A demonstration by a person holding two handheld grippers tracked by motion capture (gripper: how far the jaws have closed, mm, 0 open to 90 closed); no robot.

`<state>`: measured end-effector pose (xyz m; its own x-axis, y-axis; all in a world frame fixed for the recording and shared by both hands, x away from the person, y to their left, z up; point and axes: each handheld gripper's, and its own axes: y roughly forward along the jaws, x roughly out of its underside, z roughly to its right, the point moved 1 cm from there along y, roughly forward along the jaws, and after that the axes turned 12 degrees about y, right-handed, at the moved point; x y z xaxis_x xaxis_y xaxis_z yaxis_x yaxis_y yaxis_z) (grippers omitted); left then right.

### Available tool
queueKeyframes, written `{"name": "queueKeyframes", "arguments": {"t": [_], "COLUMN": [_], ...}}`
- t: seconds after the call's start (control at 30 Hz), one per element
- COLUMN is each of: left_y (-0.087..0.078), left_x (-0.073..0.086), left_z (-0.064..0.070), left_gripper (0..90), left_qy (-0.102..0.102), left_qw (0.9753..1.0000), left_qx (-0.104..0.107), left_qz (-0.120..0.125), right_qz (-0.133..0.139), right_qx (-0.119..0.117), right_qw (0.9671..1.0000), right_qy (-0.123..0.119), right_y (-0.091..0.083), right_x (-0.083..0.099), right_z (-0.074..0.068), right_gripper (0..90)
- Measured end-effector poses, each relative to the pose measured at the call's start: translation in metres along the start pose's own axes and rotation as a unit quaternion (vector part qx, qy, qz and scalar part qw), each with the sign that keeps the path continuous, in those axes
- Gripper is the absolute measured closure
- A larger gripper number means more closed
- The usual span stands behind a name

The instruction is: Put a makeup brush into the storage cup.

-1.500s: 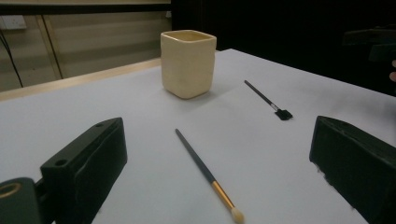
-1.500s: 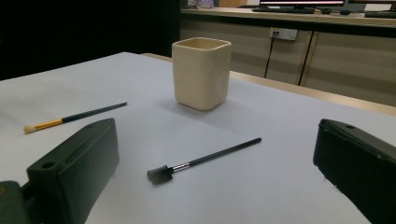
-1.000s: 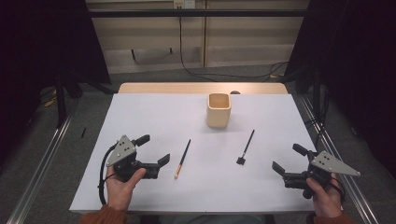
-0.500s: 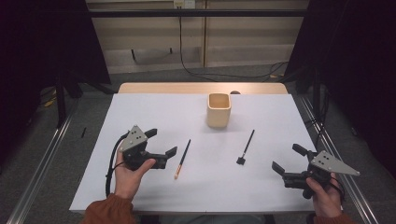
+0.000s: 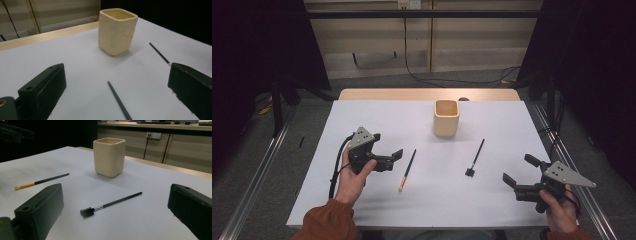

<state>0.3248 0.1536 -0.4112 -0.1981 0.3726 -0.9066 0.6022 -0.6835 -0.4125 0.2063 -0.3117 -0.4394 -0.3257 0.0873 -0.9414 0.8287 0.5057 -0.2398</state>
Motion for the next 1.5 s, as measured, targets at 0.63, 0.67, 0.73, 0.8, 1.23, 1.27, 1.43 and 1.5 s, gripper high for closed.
{"name": "queueKeyframes", "arguments": {"t": [0.63,0.67,0.73,0.8,1.23,1.27,1.43,1.5], "left_y": [0.019,0.021,0.023,0.026,0.042,0.042,0.050,0.052], "left_x": [-0.028,-0.030,-0.031,-0.032,-0.020,-0.019,-0.015,-0.014], "left_z": [0.000,0.000,0.001,0.001,0.010,0.010,0.013,0.014], "left_gripper": [2.3,2.7,3.1,3.5,4.2,4.1,3.9,7.2], "left_qy": [0.052,0.055,0.056,0.057,0.034,0.035,0.012,0.012], "left_qw": [0.9882,0.9857,0.9831,0.9802,0.9571,0.9558,0.9485,0.9472], "left_qx": [0.063,0.073,0.085,0.088,0.119,0.126,0.121,0.119], "left_qz": [-0.129,-0.141,-0.153,-0.168,-0.262,-0.264,-0.293,-0.298], "right_qz": [-0.001,-0.001,-0.001,-0.002,-0.004,-0.003,-0.006,-0.007], "right_qx": [-0.003,-0.003,-0.004,-0.004,-0.002,-0.002,-0.002,-0.001], "right_qw": [1.0000,1.0000,1.0000,1.0000,1.0000,1.0000,1.0000,1.0000], "right_qy": [0.000,0.001,-0.001,-0.003,-0.001,-0.001,-0.001,0.000], "right_y": [0.000,0.000,0.000,0.000,0.001,0.001,0.001,0.001], "right_x": [0.000,0.000,0.000,0.000,0.000,0.000,0.000,0.000], "right_z": [0.000,0.000,-0.001,-0.001,-0.001,-0.001,-0.001,-0.001], "right_gripper": [0.0,0.0,0.0,0.0,0.0,0.0,0.0,0.0]}}
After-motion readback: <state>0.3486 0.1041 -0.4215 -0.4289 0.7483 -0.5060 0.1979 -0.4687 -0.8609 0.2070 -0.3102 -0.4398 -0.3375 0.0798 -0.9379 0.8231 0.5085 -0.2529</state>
